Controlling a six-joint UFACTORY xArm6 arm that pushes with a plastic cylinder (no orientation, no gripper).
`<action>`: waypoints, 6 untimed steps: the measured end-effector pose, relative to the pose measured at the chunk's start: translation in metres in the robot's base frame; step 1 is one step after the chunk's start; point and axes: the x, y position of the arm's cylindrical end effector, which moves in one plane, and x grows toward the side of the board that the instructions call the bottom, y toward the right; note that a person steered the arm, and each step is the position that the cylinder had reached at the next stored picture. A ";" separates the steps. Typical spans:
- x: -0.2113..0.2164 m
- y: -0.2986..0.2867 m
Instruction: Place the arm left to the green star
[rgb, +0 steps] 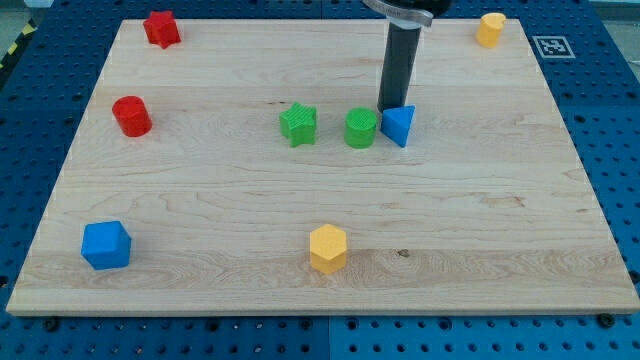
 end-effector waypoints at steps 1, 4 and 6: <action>-0.030 -0.013; -0.039 -0.194; -0.015 -0.232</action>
